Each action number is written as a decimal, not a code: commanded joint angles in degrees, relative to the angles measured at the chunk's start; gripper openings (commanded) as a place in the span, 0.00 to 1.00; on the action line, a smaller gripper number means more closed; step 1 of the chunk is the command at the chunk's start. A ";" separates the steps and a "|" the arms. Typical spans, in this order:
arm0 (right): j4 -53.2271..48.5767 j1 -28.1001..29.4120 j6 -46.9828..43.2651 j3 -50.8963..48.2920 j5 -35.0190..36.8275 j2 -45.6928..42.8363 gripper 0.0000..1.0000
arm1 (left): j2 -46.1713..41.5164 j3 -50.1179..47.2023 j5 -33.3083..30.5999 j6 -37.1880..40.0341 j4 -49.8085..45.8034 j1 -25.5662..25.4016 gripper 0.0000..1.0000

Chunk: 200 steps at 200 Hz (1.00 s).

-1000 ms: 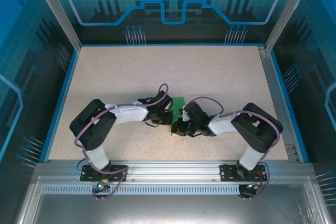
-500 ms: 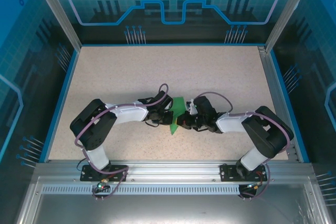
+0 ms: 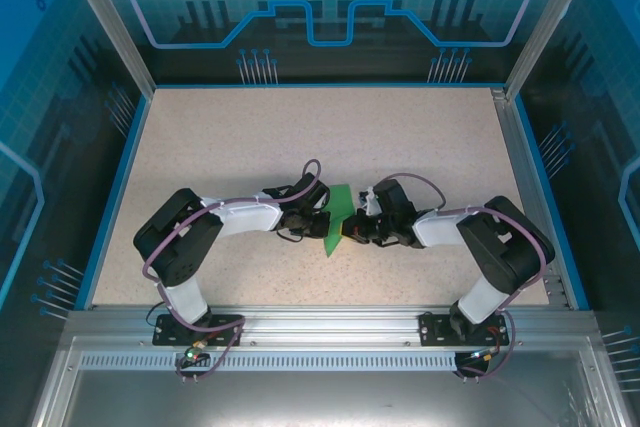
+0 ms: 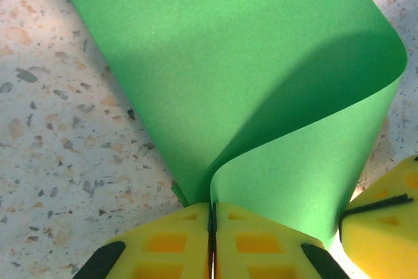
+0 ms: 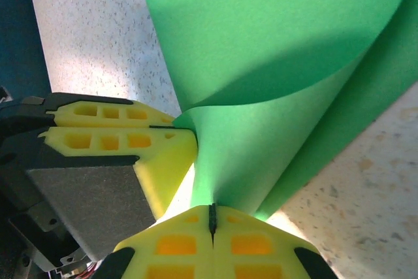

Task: Fold a paper plane with a square sheet of paper (pick it up from the middle)
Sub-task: Third fold the triangle at the center of the table.

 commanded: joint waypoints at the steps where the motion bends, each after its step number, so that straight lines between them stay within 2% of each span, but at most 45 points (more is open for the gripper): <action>1: -1.71 -1.18 -1.86 0.58 -0.52 1.26 0.00 | 2.96 -0.14 0.93 0.65 -2.29 -0.46 0.12; 45: -1.08 -2.66 -2.09 -0.33 -1.51 2.30 0.00 | 3.27 -0.14 0.96 0.64 -2.19 -0.42 0.12; 97: -5.31 -2.16 -3.59 -0.33 -1.59 -4.74 0.01 | 2.69 -0.14 0.69 0.74 -2.44 -0.38 0.12; 164: -1.33 -1.05 -2.14 4.27 -3.34 2.41 0.01 | 2.93 0.22 0.88 0.60 -2.36 -0.52 0.12; 200: -3.92 -1.31 -2.90 4.72 -2.48 1.00 0.01 | 2.57 1.01 1.05 0.92 -2.91 -0.47 0.12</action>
